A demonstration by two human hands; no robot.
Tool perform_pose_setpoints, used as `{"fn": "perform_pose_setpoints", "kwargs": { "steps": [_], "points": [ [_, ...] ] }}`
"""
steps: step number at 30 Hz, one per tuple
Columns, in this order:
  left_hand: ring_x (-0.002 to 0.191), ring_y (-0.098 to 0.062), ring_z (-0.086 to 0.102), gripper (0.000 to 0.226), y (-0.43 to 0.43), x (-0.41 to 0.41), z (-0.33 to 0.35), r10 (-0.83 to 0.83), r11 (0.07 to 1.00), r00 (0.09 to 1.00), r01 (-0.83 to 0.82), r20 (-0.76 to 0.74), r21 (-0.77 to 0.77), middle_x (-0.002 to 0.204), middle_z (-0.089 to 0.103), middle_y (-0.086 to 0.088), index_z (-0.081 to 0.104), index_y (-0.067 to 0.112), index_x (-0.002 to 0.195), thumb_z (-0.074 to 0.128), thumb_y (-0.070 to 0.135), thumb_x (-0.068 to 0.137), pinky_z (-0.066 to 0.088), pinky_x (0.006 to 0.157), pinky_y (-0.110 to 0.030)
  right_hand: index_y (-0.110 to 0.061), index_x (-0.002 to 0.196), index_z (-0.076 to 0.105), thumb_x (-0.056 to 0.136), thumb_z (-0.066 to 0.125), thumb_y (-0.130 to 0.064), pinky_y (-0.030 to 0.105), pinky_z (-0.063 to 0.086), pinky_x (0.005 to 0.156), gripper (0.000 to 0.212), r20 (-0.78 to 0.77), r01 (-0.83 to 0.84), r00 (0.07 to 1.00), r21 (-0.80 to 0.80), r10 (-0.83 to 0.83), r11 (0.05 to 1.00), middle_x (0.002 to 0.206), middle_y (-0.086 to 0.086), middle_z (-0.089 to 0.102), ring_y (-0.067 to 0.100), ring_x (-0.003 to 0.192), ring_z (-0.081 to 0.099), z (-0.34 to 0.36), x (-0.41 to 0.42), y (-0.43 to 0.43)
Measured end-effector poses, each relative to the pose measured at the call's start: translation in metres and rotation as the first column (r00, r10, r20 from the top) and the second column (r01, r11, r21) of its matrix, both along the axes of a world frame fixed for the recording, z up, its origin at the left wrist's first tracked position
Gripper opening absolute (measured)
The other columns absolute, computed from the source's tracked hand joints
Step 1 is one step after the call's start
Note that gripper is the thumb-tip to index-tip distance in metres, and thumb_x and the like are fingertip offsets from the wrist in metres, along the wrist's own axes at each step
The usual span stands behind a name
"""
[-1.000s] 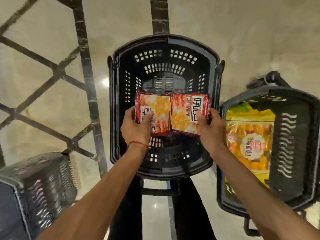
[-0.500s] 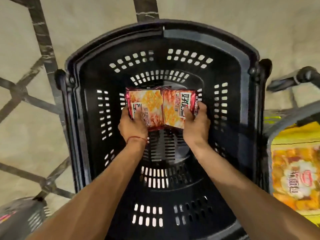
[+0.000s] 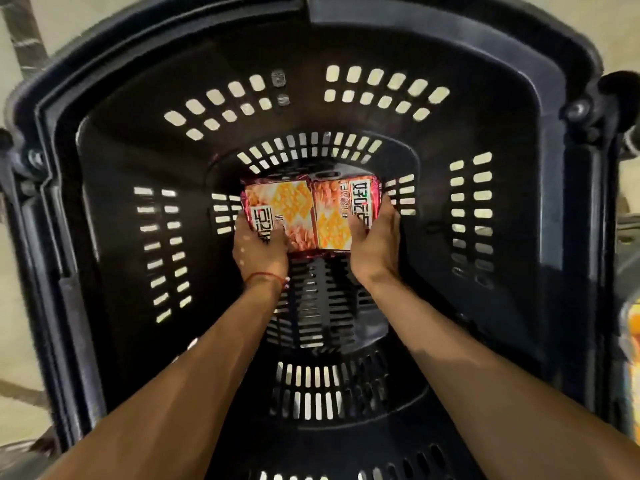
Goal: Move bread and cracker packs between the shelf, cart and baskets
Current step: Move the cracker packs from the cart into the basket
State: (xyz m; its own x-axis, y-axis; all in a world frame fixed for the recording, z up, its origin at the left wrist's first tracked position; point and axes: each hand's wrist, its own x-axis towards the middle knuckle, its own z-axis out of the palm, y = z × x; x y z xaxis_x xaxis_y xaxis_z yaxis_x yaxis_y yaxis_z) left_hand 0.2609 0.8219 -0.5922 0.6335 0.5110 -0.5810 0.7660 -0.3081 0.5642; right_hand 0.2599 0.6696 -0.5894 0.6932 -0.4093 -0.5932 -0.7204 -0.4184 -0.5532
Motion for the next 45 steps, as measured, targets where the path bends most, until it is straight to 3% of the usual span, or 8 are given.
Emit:
{"fn": "perform_pose_setpoints", "kwargs": {
  "steps": [4, 8, 11, 14, 21, 27, 32, 45],
  "points": [
    [0.148, -0.023, 0.032, 0.074, -0.012, -0.019, 0.016, -0.048, 0.996, 0.999, 0.047, 0.002, 0.076, 0.161, 0.035, -0.008, 0.029, 0.011, 0.158, 0.066, 0.010, 0.094, 0.023, 0.125, -0.036, -0.008, 0.165, 0.017, 0.103, 0.057, -0.007, 0.030, 0.032, 0.121, 0.073, 0.023, -0.087, 0.996, -0.128, 0.091, 0.988, 0.166, 0.011, 0.022, 0.024, 0.148, 0.037, 0.015, -0.022, 0.006],
    [0.153, -0.024, 0.024, 0.062, -0.012, -0.034, 0.025, -0.222, 0.971, 0.975, 0.224, -0.033, 0.088, 0.164, 0.029, -0.012, 0.033, 0.007, 0.156, 0.057, 0.006, 0.099, 0.017, 0.127, -0.035, -0.010, 0.165, 0.022, 0.101, 0.057, -0.004, 0.027, 0.024, 0.126, 0.073, -0.002, -0.271, 0.961, -0.193, 0.276, 0.943, 0.172, 0.003, 0.012, 0.019, 0.156, 0.023, 0.028, -0.040, 0.001],
    [0.147, -0.028, 0.034, 0.056, -0.009, -0.049, 0.055, -0.391, 0.917, 0.921, 0.388, 0.005, 0.094, 0.158, 0.039, -0.013, 0.042, 0.011, 0.152, 0.060, 0.008, 0.099, 0.028, 0.123, -0.045, -0.012, 0.160, 0.038, 0.102, 0.055, -0.006, 0.019, 0.017, 0.125, 0.060, -0.003, -0.363, 0.931, -0.144, 0.366, 0.921, 0.169, 0.000, 0.022, 0.016, 0.155, 0.024, 0.062, -0.056, -0.006],
    [0.143, -0.024, 0.037, 0.054, -0.010, -0.064, 0.116, -0.561, 0.816, 0.827, 0.561, -0.040, 0.139, 0.156, 0.040, -0.007, 0.042, 0.015, 0.151, 0.056, 0.014, 0.099, 0.027, 0.118, -0.030, -0.013, 0.156, 0.045, 0.099, 0.060, -0.011, 0.033, 0.029, 0.126, 0.059, 0.005, -0.476, 0.876, -0.156, 0.482, 0.866, 0.165, -0.001, 0.033, 0.017, 0.151, 0.032, 0.121, -0.076, -0.015],
    [0.137, -0.028, 0.042, 0.060, -0.014, -0.098, 0.310, -0.812, 0.491, 0.547, 0.829, -0.203, 0.269, 0.154, 0.043, -0.005, 0.043, 0.016, 0.150, 0.060, 0.027, 0.093, 0.043, 0.110, -0.047, -0.007, 0.143, 0.058, 0.090, 0.069, -0.021, 0.045, 0.048, 0.105, 0.056, -0.056, -0.689, 0.707, -0.278, 0.705, 0.669, 0.145, 0.009, 0.056, 0.030, 0.132, 0.051, 0.317, -0.121, -0.039],
    [0.131, -0.030, 0.045, 0.056, -0.036, -0.136, 0.466, -0.874, 0.270, 0.385, 0.892, -0.297, 0.362, 0.149, 0.044, -0.006, 0.042, 0.019, 0.145, 0.053, 0.038, 0.093, 0.048, 0.101, -0.050, -0.017, 0.147, 0.052, 0.089, 0.061, -0.039, 0.047, 0.036, 0.113, 0.063, -0.130, -0.718, 0.661, -0.397, 0.739, 0.572, 0.151, 0.006, 0.051, 0.029, 0.141, 0.043, 0.467, -0.152, -0.066],
    [0.136, -0.030, 0.042, 0.060, -0.057, -0.179, 0.555, -0.901, 0.158, 0.314, 0.880, -0.299, 0.448, 0.150, 0.044, -0.009, 0.041, 0.018, 0.147, 0.048, 0.042, 0.093, 0.041, 0.107, -0.049, -0.015, 0.147, 0.053, 0.087, 0.060, -0.046, 0.050, 0.036, 0.115, 0.068, -0.093, -0.662, 0.679, -0.507, 0.728, 0.552, 0.150, 0.008, 0.052, 0.031, 0.142, 0.042, 0.558, -0.188, -0.090],
    [0.152, -0.033, 0.024, 0.068, -0.071, -0.274, 0.666, -0.957, -0.140, 0.049, 0.782, -0.285, 0.607, 0.166, 0.026, -0.009, 0.029, 0.022, 0.159, 0.034, 0.057, 0.100, 0.022, 0.122, -0.055, -0.021, 0.156, 0.044, 0.094, 0.046, -0.058, 0.052, 0.019, 0.126, 0.071, -0.036, -0.457, 0.787, -0.706, 0.616, 0.542, 0.164, 0.006, 0.040, 0.030, 0.155, 0.028, 0.676, -0.339, -0.117]
  ]
}}
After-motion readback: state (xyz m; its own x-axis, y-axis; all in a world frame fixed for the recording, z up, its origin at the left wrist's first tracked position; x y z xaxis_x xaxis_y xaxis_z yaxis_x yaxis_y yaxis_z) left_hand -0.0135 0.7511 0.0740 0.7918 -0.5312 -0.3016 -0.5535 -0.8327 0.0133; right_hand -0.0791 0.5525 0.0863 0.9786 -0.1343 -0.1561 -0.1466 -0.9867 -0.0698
